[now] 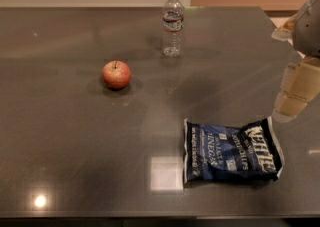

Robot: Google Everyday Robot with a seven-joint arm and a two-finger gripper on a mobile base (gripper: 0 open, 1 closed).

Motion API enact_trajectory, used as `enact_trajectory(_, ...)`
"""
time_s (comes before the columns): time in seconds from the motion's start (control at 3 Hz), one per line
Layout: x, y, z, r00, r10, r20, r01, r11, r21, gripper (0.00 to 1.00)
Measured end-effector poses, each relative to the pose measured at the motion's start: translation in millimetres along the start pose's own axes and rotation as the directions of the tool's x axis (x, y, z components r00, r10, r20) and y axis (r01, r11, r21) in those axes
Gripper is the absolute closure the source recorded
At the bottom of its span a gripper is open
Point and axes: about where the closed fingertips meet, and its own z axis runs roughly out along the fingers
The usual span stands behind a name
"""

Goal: Pick water bottle

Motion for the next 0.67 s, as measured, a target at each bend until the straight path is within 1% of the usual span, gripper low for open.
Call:
enact_trajectory(0.33, -2.8, -4.1, -1.5, 1.000, 0.003, 0.001, -0.003, 1.0000, 0.003, 0.00)
enact_trajectory(0.67, -15.0, -19.1, 7.5, 0.999, 0.014, 0.045, -0.014, 0.9999, 0.001, 0.00)
